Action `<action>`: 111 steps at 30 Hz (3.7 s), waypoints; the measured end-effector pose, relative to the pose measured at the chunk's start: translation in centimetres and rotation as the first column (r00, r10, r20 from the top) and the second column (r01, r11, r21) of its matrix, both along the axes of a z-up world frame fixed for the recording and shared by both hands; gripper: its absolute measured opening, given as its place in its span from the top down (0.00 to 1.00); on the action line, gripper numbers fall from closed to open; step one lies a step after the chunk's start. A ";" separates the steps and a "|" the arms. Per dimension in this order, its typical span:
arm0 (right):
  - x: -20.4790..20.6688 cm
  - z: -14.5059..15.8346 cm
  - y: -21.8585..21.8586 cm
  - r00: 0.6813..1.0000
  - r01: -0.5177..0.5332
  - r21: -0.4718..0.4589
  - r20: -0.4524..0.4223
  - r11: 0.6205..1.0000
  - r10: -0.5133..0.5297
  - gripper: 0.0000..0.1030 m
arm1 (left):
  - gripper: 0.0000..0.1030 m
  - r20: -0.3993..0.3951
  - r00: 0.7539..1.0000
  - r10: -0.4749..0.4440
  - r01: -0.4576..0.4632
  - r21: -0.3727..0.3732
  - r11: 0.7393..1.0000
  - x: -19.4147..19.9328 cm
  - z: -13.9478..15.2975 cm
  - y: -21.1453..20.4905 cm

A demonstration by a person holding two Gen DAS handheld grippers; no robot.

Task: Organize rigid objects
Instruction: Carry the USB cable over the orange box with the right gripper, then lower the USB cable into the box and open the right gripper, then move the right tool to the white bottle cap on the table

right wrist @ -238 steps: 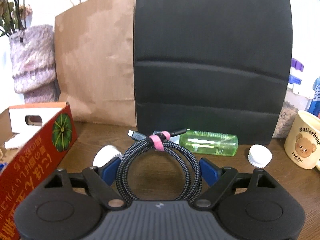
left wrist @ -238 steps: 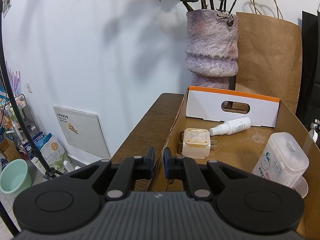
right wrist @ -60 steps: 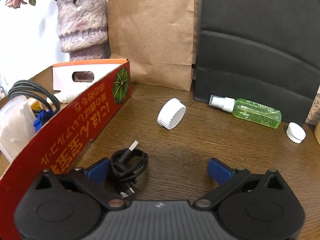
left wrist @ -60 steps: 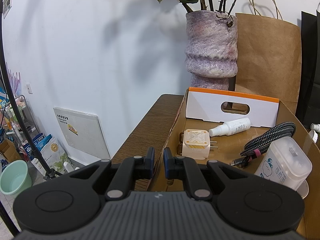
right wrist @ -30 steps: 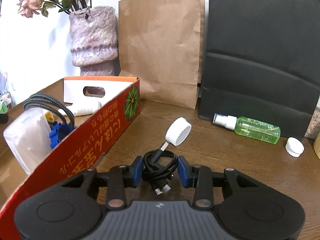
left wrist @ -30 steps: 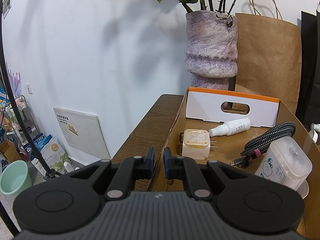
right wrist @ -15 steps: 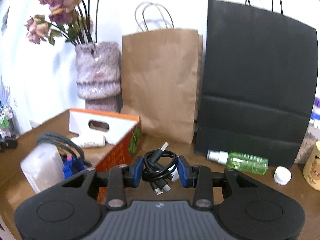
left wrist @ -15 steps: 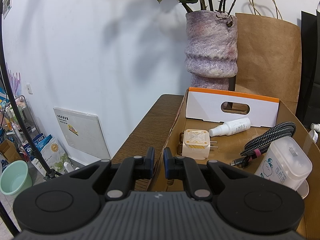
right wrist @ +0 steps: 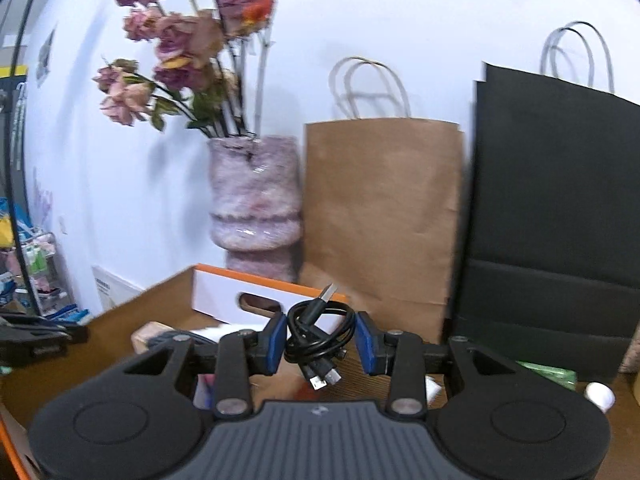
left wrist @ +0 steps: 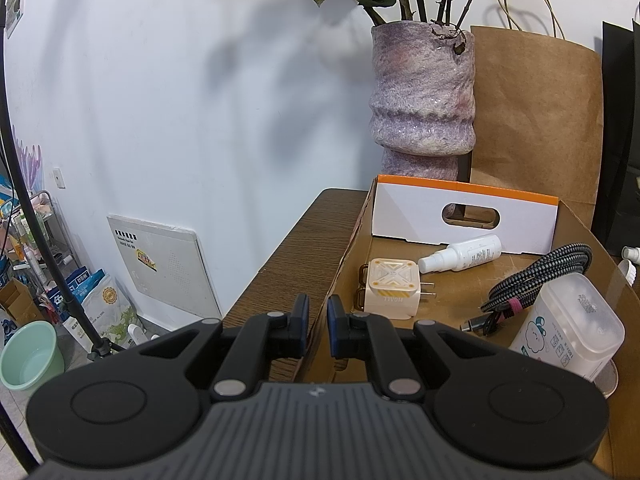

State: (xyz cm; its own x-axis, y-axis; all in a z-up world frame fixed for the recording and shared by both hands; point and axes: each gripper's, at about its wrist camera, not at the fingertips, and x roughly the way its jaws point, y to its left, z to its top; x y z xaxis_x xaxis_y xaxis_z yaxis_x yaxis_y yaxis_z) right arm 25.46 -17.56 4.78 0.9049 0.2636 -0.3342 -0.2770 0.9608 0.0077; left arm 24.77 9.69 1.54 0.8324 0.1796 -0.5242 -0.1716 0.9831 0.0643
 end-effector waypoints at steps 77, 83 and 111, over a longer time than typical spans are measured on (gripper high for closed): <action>1.0 1.0 5.8 0.988 -0.154 0.009 0.021 0.988 0.153 0.00 | 0.90 0.002 1.000 -0.001 0.001 0.002 1.000 -0.1 0.0 0.0; 3.3 1.3 0.3 0.999 0.051 0.076 0.004 0.996 -0.051 0.00 | 0.90 0.002 1.000 -0.001 0.001 0.003 1.000 -0.1 0.0 0.0; 10.2 -8.8 -5.0 0.896 0.327 -0.023 -0.309 0.945 -0.318 0.49 | 0.90 0.002 1.000 -0.001 0.001 0.003 1.000 -0.1 0.0 0.0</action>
